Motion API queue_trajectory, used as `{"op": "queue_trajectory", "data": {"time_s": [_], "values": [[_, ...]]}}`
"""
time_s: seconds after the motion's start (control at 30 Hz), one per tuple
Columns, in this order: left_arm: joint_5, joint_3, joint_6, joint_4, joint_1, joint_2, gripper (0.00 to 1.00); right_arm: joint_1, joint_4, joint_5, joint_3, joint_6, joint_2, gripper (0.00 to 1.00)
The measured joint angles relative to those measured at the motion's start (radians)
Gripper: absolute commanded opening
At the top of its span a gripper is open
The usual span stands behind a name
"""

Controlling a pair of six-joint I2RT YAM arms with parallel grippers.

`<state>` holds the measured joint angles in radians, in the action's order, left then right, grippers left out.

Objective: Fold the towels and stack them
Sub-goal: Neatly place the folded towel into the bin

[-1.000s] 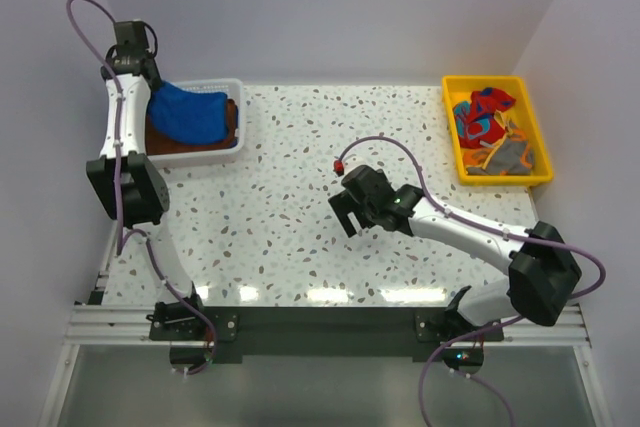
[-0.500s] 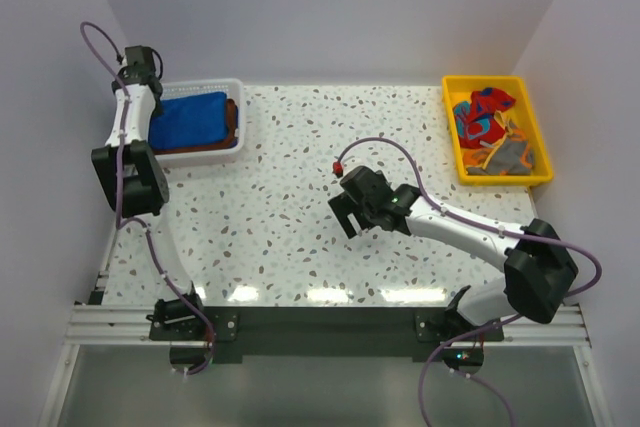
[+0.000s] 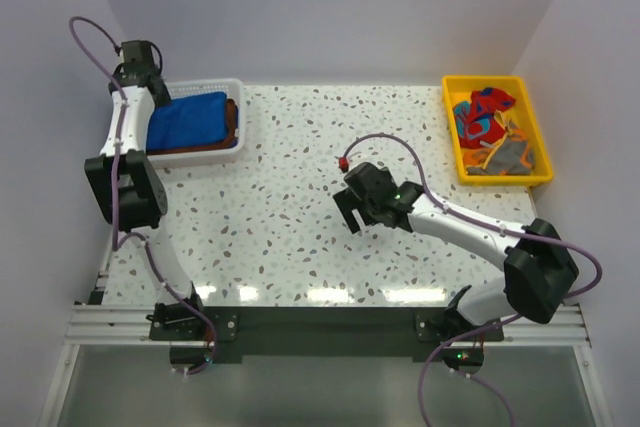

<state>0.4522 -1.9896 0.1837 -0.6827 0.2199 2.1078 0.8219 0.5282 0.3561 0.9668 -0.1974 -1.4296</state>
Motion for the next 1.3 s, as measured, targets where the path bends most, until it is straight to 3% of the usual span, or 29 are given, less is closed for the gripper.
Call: {"op": "queue_trajectory", "data": {"time_s": [0.17, 0.37, 0.5, 0.73, 1.3], "values": [[-0.189, 0.133, 0.073, 0.075, -0.084, -0.135, 0.68, -0.050, -0.004, -0.002, 0.000, -0.005, 0.000, 0.98], [-0.294, 0.157, 0.127, 0.146, -0.223, -0.113, 0.64, -0.091, -0.008, -0.008, -0.014, -0.008, 0.024, 0.99], [-0.293, 0.157, 0.143, 0.158, -0.250, -0.049, 0.53, -0.115, -0.011, -0.016, -0.032, -0.011, 0.060, 0.98], [-0.269, 0.180, 0.137, 0.159, -0.263, 0.022, 0.50, -0.146, -0.014, -0.034, -0.045, -0.011, 0.081, 0.98], [-0.280, 0.341, 0.130, 0.256, -0.284, -0.030, 0.50, -0.149, -0.021, -0.061, -0.059, -0.019, 0.080, 0.98]]}}
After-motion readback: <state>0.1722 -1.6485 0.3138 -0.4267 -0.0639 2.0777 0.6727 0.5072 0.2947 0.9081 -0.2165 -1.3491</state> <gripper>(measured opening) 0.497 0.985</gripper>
